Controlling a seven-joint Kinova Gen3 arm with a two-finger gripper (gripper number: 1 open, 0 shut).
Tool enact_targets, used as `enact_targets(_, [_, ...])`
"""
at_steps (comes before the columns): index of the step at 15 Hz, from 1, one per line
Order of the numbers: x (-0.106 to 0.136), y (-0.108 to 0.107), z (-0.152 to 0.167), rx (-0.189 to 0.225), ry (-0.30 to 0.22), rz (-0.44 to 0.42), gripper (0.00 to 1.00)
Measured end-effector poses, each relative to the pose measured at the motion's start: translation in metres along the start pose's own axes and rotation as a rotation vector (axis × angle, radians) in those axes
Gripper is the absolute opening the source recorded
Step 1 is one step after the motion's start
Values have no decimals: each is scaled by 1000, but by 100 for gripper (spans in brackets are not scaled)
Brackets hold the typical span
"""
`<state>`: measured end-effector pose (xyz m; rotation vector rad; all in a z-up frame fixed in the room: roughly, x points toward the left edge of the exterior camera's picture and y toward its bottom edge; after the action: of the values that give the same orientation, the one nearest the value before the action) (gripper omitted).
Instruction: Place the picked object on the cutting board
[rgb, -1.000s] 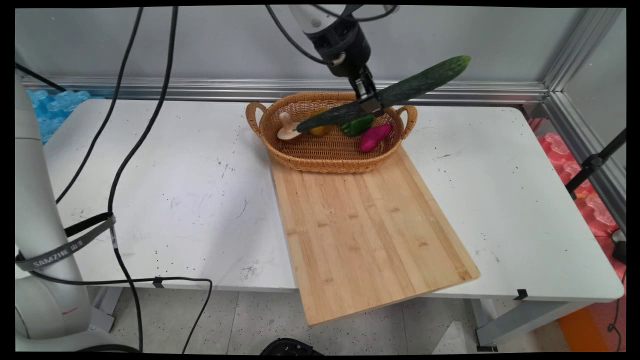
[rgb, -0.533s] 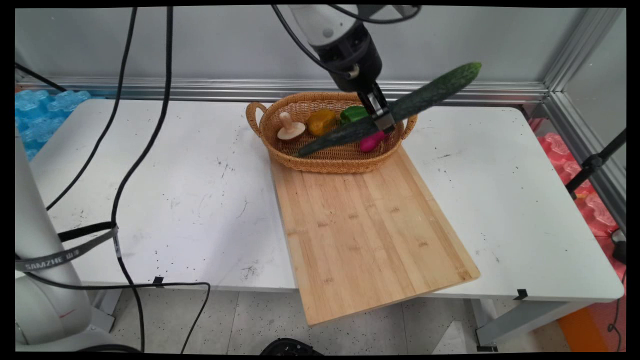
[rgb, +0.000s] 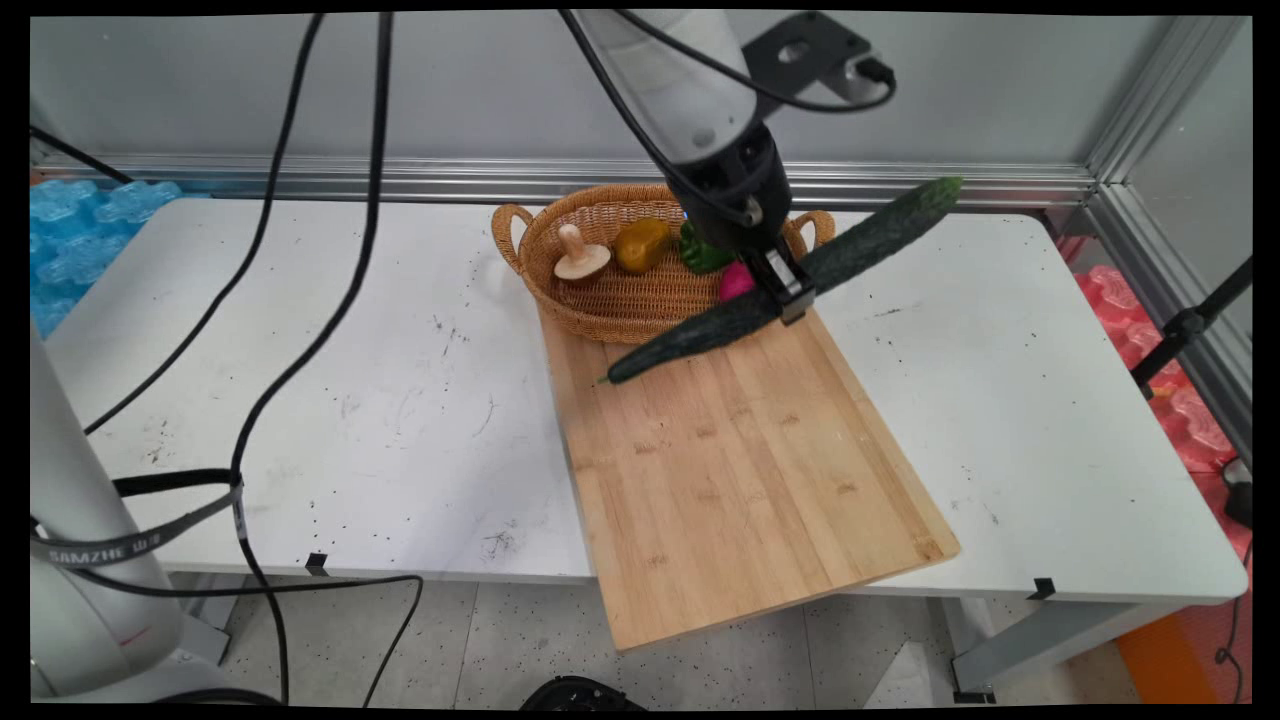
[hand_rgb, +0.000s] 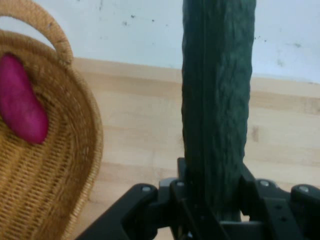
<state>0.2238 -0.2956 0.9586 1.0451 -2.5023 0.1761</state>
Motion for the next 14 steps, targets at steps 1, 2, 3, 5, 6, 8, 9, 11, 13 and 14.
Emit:
enact_targets(1, [-1, 2, 3, 5, -6, -9, 0])
enact_targets(2, [-2, 5, 7, 12, -15, -23, 0])
enact_targets(3, [-3, 7, 10, 17, -22, -33, 0])
enact_targets(5, [-7, 10, 22, 35, -49, -70, 0])
enact_targets(6, [-9, 12, 28, 44, -63, -89, 0])
enact_targets(8, [-12, 13, 37, 54, -83, -113, 0])
enact_targets(9, [-13, 14, 43, 60, -96, -125, 0])
enact_targets(11, [-18, 13, 57, 73, -130, -148, 0])
enact_targets(13, [-23, 12, 70, 83, -161, -162, 0])
enact_targets(14, [-25, 12, 76, 87, -175, -167, 0])
